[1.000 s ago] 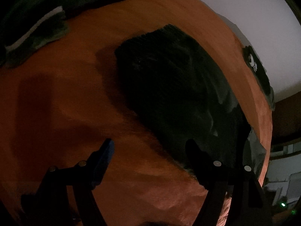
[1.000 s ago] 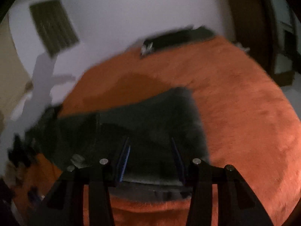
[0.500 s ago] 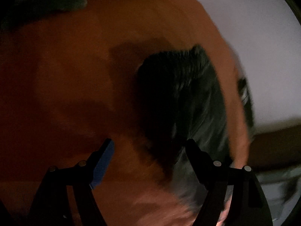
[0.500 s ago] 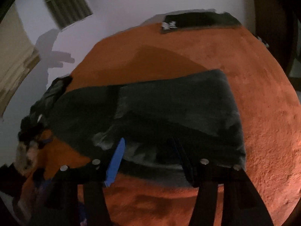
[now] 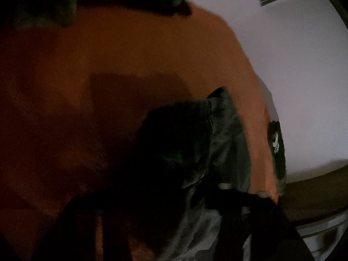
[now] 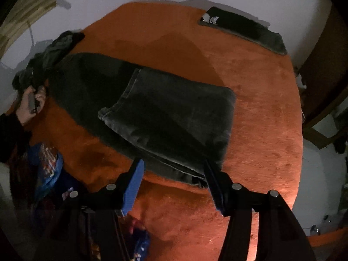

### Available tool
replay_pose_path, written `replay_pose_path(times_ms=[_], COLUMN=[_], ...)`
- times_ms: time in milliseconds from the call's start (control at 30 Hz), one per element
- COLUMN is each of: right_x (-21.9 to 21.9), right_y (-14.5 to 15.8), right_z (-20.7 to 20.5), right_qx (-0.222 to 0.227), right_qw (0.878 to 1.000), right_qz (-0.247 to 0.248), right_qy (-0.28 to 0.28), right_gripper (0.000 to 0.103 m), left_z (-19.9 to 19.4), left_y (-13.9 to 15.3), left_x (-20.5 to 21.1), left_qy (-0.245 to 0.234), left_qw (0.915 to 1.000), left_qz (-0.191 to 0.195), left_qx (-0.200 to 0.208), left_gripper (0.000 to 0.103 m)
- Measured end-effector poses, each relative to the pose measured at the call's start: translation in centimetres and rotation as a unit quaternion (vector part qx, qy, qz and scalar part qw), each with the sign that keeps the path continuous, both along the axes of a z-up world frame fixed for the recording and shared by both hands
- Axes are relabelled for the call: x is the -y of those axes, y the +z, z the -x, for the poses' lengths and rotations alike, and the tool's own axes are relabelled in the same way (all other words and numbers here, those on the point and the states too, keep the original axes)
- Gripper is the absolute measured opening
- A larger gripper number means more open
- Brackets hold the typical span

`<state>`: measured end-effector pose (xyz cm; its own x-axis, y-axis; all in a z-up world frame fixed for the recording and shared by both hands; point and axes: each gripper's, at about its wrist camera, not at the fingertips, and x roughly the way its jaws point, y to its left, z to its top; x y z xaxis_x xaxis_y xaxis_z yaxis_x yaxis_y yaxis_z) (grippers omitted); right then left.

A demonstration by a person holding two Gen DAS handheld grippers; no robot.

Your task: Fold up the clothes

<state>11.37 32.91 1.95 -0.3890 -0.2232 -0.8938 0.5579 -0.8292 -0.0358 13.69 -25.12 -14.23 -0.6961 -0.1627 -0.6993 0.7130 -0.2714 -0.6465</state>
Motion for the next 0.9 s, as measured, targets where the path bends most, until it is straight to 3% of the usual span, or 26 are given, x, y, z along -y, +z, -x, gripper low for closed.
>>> replay_pose_path(times_ms=[100, 167, 233, 367, 467, 533, 767, 900], right_x=[0.1, 0.1, -0.3, -1.7, -3.9, -6.1, -11.8, -12.6], right_y=[1.1, 1.6, 1.9, 1.3, 0.6, 0.1, -3.3, -6.3], right_z=[0.1, 0.3, 0.3, -0.1, -0.4, -0.7, -0.2, 1.8], right_qx=[-0.020, -0.032, -0.036, -0.033, -0.025, -0.015, 0.017, 0.046], right_qw=[1.000, 0.999, 0.998, 0.995, 0.992, 0.989, 0.981, 0.974], right_qz=[0.007, 0.022, 0.047, 0.087, 0.103, 0.118, 0.121, 0.144], right_qy=[0.003, 0.000, -0.008, -0.033, -0.066, -0.094, -0.149, -0.167], right_gripper=[0.056, 0.056, 0.056, 0.056, 0.056, 0.056, 0.056, 0.056], left_z=[1.9, 2.7, 4.6, 11.8, 18.5, 21.9, 22.8, 23.4], left_y=[5.1, 9.1, 13.3, 18.4, 18.2, 17.1, 15.6, 14.7], left_x=[-4.0, -7.4, -12.3, -25.8, -35.9, -40.9, -43.9, -45.6], left_qy=[-0.019, -0.051, -0.095, -0.190, -0.289, -0.368, -0.459, -0.509], left_qw=[0.9948, 0.9852, 0.9682, 0.9207, 0.8875, 0.8646, 0.8236, 0.7959], left_qz=[0.098, 0.162, 0.231, 0.341, 0.357, 0.331, 0.310, 0.296], left_qx=[0.020, 0.018, 0.011, 0.009, 0.044, 0.088, 0.121, 0.139], left_gripper=[0.031, 0.031, 0.030, 0.030, 0.034, 0.035, 0.035, 0.046])
